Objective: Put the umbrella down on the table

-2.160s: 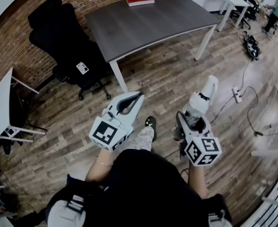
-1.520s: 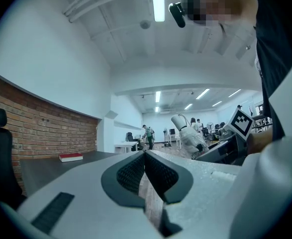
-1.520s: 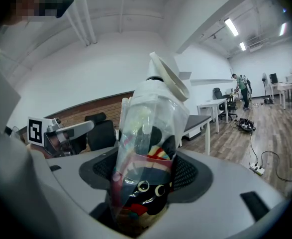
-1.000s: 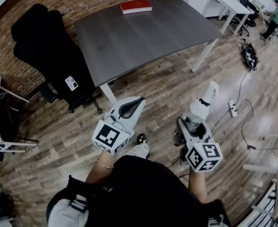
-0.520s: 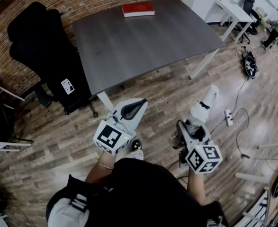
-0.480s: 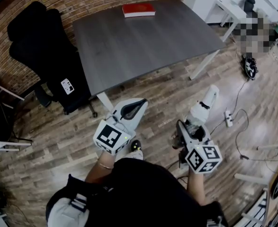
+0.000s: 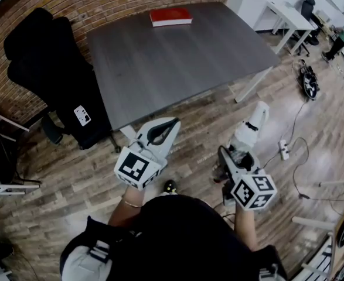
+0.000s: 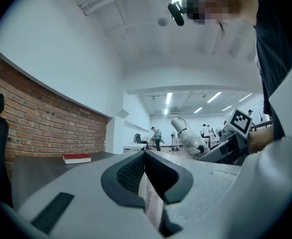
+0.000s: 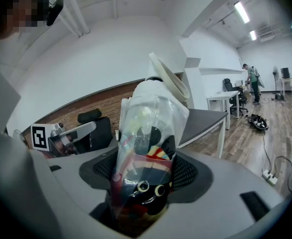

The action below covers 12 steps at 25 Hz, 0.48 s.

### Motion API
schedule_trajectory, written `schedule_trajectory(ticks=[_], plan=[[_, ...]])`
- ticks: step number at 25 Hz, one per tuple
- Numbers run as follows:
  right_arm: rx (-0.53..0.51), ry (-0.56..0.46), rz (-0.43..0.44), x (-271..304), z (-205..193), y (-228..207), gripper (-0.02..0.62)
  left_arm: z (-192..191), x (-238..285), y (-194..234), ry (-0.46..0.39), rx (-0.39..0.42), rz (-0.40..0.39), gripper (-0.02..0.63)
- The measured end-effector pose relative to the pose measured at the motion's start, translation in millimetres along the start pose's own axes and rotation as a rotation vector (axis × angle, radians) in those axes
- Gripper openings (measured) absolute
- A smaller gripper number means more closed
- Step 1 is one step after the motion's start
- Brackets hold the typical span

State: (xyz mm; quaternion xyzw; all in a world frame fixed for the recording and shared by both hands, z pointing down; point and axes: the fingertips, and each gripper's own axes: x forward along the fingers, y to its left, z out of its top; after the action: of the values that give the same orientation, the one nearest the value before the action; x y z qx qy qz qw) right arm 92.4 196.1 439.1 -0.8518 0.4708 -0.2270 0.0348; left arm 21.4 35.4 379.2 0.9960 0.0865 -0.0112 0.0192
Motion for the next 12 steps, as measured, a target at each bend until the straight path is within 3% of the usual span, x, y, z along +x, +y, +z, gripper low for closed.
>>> schedule_trajectory(ticks=[12], plan=[[0.005, 0.018, 0.013, 20.4, 13.6, -3.9, 0.29, -5.3, -3.6, 20.1, 0.008, -0.026, 0.036, -0.003]])
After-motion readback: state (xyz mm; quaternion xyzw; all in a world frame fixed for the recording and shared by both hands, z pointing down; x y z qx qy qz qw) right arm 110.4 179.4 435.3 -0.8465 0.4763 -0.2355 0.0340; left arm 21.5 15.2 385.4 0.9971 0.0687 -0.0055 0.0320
